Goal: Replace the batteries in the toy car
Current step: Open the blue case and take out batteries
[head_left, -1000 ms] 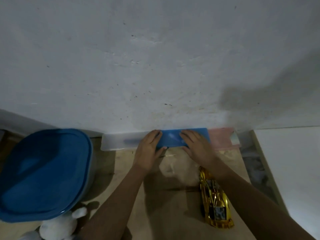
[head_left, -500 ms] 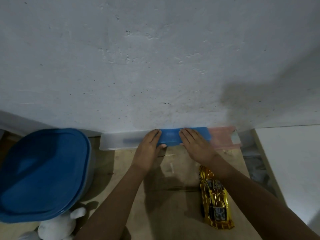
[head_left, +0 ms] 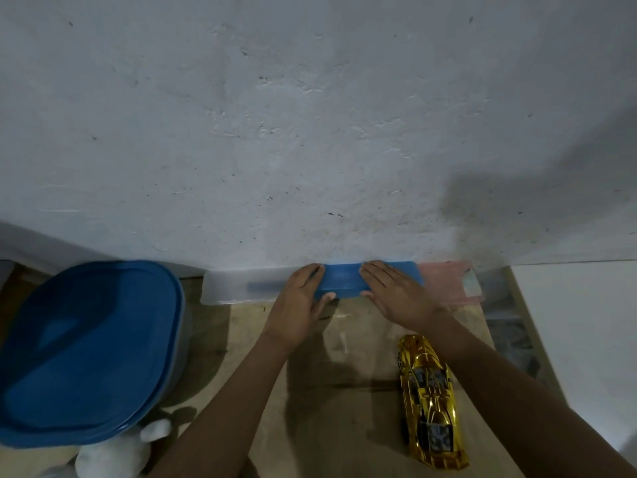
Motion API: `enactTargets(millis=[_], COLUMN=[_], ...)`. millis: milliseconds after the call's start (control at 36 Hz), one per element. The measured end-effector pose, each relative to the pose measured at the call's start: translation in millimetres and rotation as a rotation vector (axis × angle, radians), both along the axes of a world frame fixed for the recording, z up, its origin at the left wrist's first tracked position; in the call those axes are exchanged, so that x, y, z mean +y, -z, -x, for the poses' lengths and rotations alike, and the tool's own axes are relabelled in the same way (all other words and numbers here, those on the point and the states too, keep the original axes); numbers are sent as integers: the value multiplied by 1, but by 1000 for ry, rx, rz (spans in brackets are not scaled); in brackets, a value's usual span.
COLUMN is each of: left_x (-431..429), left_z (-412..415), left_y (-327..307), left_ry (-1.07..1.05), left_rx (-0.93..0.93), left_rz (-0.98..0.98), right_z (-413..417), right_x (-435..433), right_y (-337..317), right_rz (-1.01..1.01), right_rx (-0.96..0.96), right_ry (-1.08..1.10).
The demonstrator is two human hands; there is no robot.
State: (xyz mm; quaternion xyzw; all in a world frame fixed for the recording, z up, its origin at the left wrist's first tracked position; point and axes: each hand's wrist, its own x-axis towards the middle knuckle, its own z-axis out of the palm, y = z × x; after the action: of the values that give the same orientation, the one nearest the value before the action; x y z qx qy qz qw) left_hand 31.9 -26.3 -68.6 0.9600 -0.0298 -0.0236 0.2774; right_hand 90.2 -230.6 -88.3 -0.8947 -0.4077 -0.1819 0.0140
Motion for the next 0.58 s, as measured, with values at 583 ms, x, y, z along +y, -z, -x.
enactTargets(millis=[583], left_x=[-5], left_z=[-4], left_y=[6], left_ry=[-39], left_rx=[61], left_rz=[37], right_z=[1], right_x=[-1], right_y=[9], right_rz=[-11], right_rx=[-126], right_ry=[-65])
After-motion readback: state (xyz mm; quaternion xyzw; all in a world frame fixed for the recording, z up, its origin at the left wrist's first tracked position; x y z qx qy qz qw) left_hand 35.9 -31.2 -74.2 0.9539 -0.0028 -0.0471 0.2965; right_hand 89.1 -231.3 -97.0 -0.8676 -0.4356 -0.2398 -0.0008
